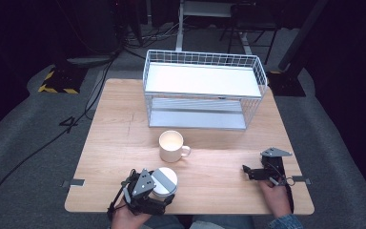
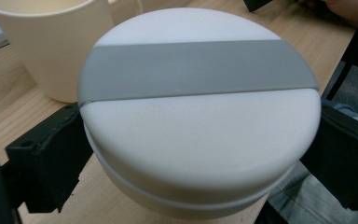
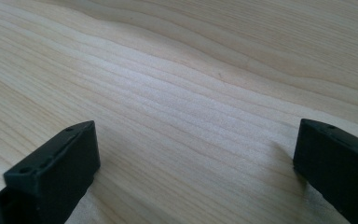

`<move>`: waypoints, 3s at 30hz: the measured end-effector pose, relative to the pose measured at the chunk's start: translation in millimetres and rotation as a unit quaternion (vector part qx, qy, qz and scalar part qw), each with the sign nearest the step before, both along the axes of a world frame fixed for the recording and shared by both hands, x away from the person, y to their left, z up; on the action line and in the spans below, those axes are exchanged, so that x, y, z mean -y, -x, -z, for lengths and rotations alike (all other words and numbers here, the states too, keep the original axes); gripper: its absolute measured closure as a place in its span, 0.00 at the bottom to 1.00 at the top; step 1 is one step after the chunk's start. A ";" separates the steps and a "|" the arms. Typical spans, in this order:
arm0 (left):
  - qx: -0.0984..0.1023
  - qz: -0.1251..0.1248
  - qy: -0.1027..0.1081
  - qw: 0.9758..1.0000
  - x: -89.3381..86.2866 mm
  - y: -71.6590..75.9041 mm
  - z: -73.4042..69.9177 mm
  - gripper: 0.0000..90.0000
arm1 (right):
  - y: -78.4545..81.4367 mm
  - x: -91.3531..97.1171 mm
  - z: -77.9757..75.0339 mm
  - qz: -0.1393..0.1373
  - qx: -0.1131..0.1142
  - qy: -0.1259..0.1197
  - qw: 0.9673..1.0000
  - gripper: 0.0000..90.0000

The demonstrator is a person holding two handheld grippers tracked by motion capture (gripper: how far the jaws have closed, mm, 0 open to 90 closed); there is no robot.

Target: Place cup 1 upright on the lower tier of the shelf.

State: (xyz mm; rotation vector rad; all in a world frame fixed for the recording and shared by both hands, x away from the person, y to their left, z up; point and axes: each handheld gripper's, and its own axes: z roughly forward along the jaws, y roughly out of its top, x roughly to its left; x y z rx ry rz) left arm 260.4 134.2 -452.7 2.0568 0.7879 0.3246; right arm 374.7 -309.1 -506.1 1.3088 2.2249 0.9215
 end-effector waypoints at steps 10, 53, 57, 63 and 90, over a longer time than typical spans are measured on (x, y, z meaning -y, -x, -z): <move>-0.001 -0.004 0.005 1.000 1.8 -1.4 2.1 0.07 | -0.1 0.1 0.0 0.000 0.000 0.000 1.000 0.01; 0.022 -0.006 0.036 0.999 56.5 -49.8 -47.5 0.08 | 0.2 -0.9 0.0 -0.001 0.001 0.001 1.000 0.01; 0.021 -0.009 0.039 0.999 60.4 -58.6 -52.3 0.08 | 0.2 -0.8 0.0 -0.001 0.001 0.001 1.000 0.01; 0.010 -0.004 0.054 0.998 67.7 -76.0 -60.1 0.08 | 0.3 -1.1 0.0 -0.001 0.001 0.001 1.000 0.01; 0.031 0.016 0.051 0.998 104.3 -137.7 -82.5 0.08 | 0.3 -1.1 0.0 0.000 0.001 0.001 1.000 0.01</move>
